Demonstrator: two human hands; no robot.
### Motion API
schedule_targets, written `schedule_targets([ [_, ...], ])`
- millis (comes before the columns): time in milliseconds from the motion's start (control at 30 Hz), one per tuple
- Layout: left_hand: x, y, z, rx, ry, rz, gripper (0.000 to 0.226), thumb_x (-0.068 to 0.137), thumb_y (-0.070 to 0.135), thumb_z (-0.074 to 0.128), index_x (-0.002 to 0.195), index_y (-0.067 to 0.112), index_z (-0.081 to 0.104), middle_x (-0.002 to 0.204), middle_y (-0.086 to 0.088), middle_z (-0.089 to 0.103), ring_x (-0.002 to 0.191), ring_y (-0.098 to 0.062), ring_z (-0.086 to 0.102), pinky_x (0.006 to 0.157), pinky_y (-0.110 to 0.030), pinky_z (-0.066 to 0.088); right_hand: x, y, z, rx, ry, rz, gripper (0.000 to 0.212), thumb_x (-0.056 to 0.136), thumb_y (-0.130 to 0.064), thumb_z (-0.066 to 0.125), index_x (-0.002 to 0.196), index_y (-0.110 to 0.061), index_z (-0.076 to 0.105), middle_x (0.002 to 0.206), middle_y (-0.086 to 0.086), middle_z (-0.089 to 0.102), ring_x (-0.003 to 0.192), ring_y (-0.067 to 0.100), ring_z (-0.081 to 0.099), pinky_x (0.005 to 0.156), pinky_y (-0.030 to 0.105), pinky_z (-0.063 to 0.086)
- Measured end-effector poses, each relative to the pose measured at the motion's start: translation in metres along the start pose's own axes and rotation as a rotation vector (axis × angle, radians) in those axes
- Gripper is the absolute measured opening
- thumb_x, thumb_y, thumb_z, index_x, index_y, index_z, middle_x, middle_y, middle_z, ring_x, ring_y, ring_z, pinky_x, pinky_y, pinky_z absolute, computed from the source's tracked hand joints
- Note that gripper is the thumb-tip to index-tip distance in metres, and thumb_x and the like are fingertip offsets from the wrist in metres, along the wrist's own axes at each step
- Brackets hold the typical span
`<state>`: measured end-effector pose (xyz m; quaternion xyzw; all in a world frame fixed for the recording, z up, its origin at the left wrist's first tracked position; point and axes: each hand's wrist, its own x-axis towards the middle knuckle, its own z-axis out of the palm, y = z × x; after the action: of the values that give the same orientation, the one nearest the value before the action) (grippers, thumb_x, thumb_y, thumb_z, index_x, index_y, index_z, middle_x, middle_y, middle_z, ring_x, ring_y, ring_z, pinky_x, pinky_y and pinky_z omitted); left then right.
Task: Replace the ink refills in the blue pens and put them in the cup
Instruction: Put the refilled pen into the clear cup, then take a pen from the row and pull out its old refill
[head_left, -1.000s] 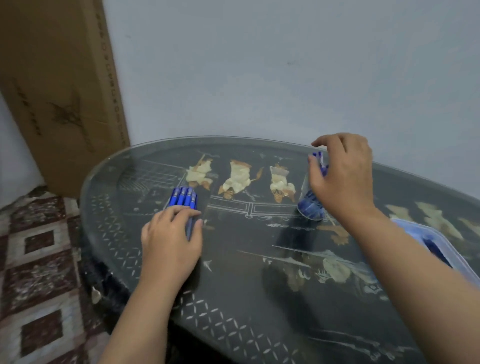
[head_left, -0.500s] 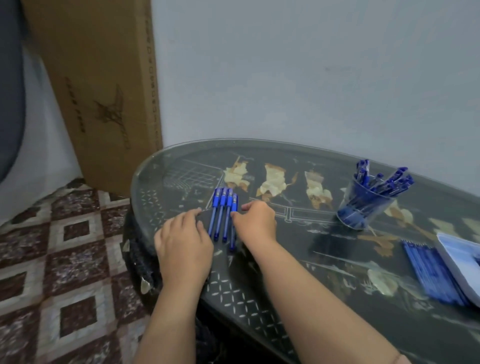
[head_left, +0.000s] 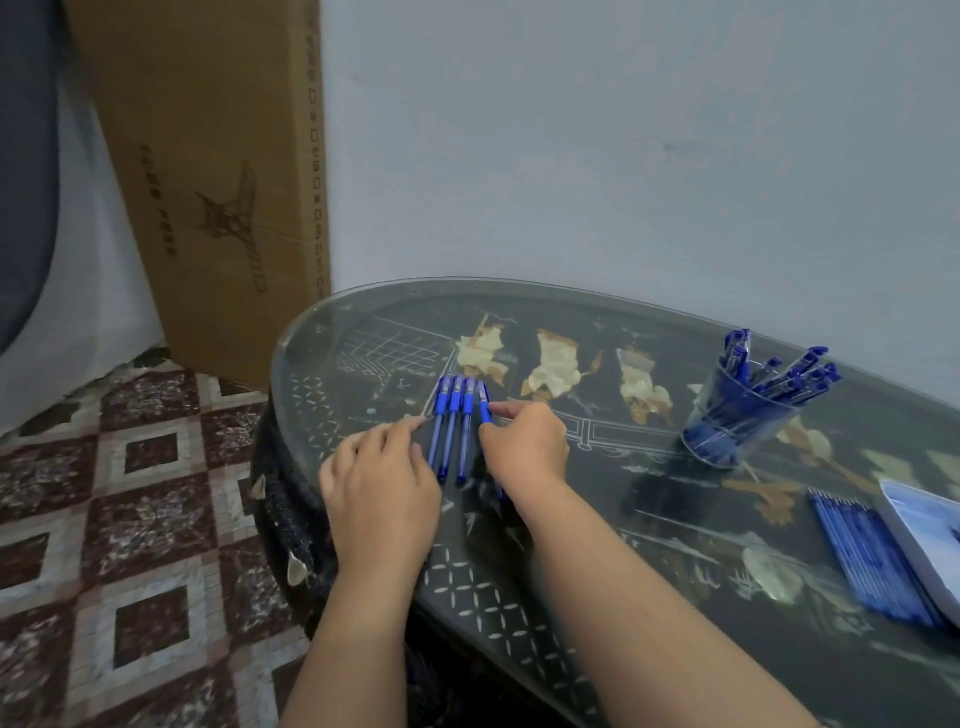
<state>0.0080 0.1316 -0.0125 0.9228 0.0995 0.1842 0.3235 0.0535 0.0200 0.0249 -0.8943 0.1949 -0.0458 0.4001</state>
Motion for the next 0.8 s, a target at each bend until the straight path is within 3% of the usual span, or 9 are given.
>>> schedule_targets([
  [67, 0.001, -0.001, 0.000, -0.030, 0.008, 0.003, 0.033, 0.098, 0.024, 0.046, 0.128, 0.032, 0.057, 0.127, 0.008, 0.059, 0.126, -0.018, 0.043, 0.109, -0.039, 0.025, 0.000, 0.006, -0.008, 0.051, -0.015, -0.036, 0.037, 0.091, -0.014, 0.057, 0.122, -0.031, 0.068, 0.100, 0.004, 0.072, 0.055, 0.012, 0.051, 0.044, 0.021, 0.034],
  [167, 0.002, 0.002, 0.000, -0.153, 0.055, 0.045, 0.031, 0.096, 0.020, 0.053, 0.125, 0.030, 0.060, 0.126, 0.005, 0.060, 0.124, -0.022, 0.046, 0.105, -0.044, 0.029, -0.007, 0.022, -0.028, 0.197, -0.065, -0.105, 0.035, 0.090, -0.013, 0.058, 0.116, -0.032, 0.072, 0.083, 0.001, 0.073, 0.041, 0.006, 0.039, 0.047, 0.020, 0.036],
  [233, 0.000, 0.011, 0.004, -0.213, 0.063, 0.209, 0.035, 0.092, 0.017, 0.061, 0.124, 0.031, 0.061, 0.124, 0.007, 0.061, 0.121, -0.021, 0.048, 0.101, -0.043, 0.034, -0.016, 0.037, -0.049, 0.308, -0.132, -0.153, 0.032, 0.091, -0.010, 0.061, 0.113, -0.030, 0.074, 0.054, -0.011, 0.054, 0.039, 0.003, 0.031, 0.045, 0.015, 0.030],
  [300, -0.005, 0.024, 0.013, -0.242, -0.004, 0.412, 0.044, 0.088, 0.016, 0.068, 0.128, 0.034, 0.059, 0.128, 0.013, 0.058, 0.122, -0.014, 0.046, 0.099, -0.036, 0.033, -0.027, 0.053, -0.075, 0.346, -0.198, -0.191, 0.030, 0.092, -0.005, 0.061, 0.111, -0.026, 0.073, 0.041, -0.016, 0.040, 0.040, 0.001, 0.030, 0.044, 0.012, 0.026],
  [367, -0.012, 0.039, 0.023, -0.256, -0.083, 0.542, 0.047, 0.085, 0.019, 0.072, 0.127, 0.037, 0.060, 0.128, 0.018, 0.057, 0.121, -0.008, 0.046, 0.101, -0.029, 0.030, -0.035, 0.071, -0.100, 0.340, -0.235, -0.222, 0.030, 0.092, -0.004, 0.061, 0.110, -0.023, 0.074, 0.043, -0.013, 0.045, 0.049, -0.001, 0.035, 0.049, 0.012, 0.029],
  [433, -0.020, 0.054, 0.032, -0.261, -0.106, 0.631, 0.031, 0.085, 0.025, 0.069, 0.114, 0.036, 0.067, 0.116, 0.019, 0.062, 0.112, -0.008, 0.055, 0.097, -0.029, 0.036, -0.039, 0.089, -0.125, 0.296, -0.264, -0.235, 0.029, 0.092, -0.005, 0.062, 0.110, -0.024, 0.075, 0.056, 0.004, 0.056, 0.059, 0.005, 0.041, 0.056, 0.016, 0.032],
  [567, -0.040, 0.081, 0.046, -0.286, -0.202, 0.784, 0.023, 0.084, 0.041, 0.051, 0.093, 0.033, 0.070, 0.092, 0.017, 0.062, 0.090, -0.006, 0.059, 0.086, -0.024, 0.038, -0.047, 0.124, -0.174, 0.154, -0.343, -0.279, 0.031, 0.093, -0.006, 0.062, 0.109, -0.029, 0.075, 0.056, -0.011, 0.056, 0.052, 0.000, 0.041, 0.054, 0.012, 0.034],
  [700, -0.067, 0.109, 0.064, -0.343, -0.345, 0.862, 0.024, 0.088, 0.040, 0.050, 0.095, 0.027, 0.069, 0.091, 0.014, 0.059, 0.080, -0.010, 0.059, 0.078, -0.030, 0.048, -0.050, 0.162, -0.206, -0.132, -0.219, -0.403, 0.034, 0.088, -0.018, 0.070, 0.105, -0.047, 0.072, 0.079, -0.019, 0.069, 0.066, -0.005, 0.056, 0.066, 0.010, 0.041],
  [800, -0.080, 0.125, 0.078, -0.392, -0.402, 0.850, 0.019, 0.088, 0.038, 0.057, 0.095, 0.026, 0.069, 0.092, 0.015, 0.058, 0.079, -0.007, 0.059, 0.074, -0.029, 0.051, -0.053, 0.193, -0.208, -0.154, -0.043, -0.491, 0.036, 0.087, -0.014, 0.072, 0.108, -0.043, 0.073, 0.086, -0.022, 0.064, 0.085, -0.006, 0.059, 0.073, 0.007, 0.040],
])
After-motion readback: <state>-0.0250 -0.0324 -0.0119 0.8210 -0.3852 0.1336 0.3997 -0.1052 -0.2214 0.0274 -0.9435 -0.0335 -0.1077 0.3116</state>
